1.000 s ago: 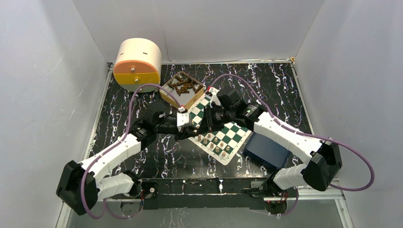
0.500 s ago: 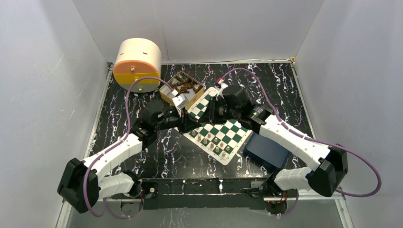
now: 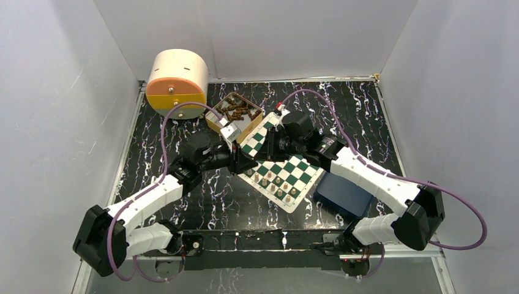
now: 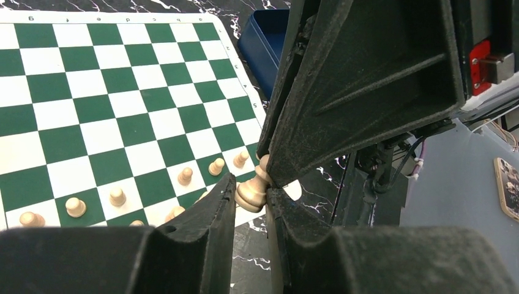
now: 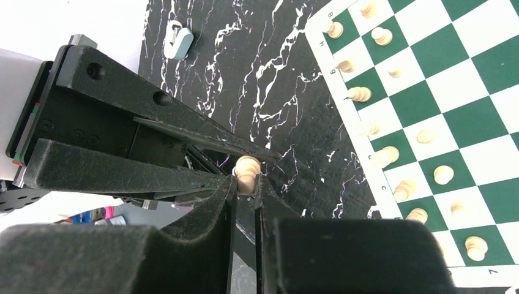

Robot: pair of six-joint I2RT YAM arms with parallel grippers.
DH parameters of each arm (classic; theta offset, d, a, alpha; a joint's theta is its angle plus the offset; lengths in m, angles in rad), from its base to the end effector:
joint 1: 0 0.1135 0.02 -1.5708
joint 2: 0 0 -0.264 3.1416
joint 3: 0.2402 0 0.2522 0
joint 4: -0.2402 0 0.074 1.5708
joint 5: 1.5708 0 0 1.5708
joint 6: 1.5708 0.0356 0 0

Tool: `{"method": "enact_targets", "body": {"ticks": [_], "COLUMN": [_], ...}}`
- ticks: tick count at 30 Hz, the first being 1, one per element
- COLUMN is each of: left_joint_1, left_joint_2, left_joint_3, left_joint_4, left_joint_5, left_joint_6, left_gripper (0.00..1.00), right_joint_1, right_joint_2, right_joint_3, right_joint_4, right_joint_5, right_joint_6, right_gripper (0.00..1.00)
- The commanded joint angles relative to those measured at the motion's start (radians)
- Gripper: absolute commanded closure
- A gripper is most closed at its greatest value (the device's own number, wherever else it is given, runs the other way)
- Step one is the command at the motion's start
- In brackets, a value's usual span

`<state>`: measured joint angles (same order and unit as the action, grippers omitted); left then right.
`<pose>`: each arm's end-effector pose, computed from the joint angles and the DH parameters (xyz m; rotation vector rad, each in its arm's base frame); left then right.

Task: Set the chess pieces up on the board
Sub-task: Place the chess piece on the chessboard.

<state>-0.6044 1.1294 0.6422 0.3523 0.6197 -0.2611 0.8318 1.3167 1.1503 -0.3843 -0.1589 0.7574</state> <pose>0.1971 -0.1612 0.2767 0.7837 1.6462 -1.1535 0.1967 0.2242 0.3305 -0.1895 2.3137 1.0551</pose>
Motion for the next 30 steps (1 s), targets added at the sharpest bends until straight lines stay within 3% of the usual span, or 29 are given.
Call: {"method": "enact_targets", "body": {"ticks": [1, 3, 9, 10, 11, 12, 23, 30], "left_joint_1": [-0.013, -0.012, -0.013, -0.013, -0.013, -0.013, -0.013, -0.012], "left_joint_2": [-0.095, -0.113, -0.138, -0.144, -0.153, -0.162, -0.313, -0.439], "left_joint_3": [-0.022, -0.023, -0.023, -0.021, -0.023, -0.026, -0.067, -0.111], "left_joint_4": [0.075, 0.031, -0.053, -0.067, -0.077, -0.089, -0.259, -0.34], "left_joint_5": [0.01, -0.006, -0.015, -0.017, -0.021, -0.033, -0.143, -0.436], "left_joint_6": [0.023, 0.07, 0.144, 0.163, 0.173, 0.182, 0.286, 0.17], "left_gripper": [0.73, 0.63, 0.45, 0.35, 0.17, 0.11, 0.09, 0.09], "right_joint_1": [0.005, 0.006, 0.004, 0.004, 0.004, 0.005, 0.004, 0.005], "right_joint_2": [0.019, 0.019, 0.01, 0.01, 0.012, 0.018, 0.191, 0.332], "right_joint_3": [0.011, 0.024, 0.052, 0.054, 0.061, 0.07, 0.198, 0.257], "right_joint_4": [0.0, -0.017, -0.082, -0.098, -0.107, -0.131, -0.312, -0.299], "right_joint_5": [0.054, 0.061, 0.123, 0.137, 0.15, 0.154, 0.288, 0.34], "right_joint_6": [-0.008, -0.017, -0.06, -0.067, -0.076, -0.085, -0.151, -0.176], "right_gripper": [0.83, 0.83, 0.83, 0.83, 0.83, 0.83, 0.83, 0.83]}}
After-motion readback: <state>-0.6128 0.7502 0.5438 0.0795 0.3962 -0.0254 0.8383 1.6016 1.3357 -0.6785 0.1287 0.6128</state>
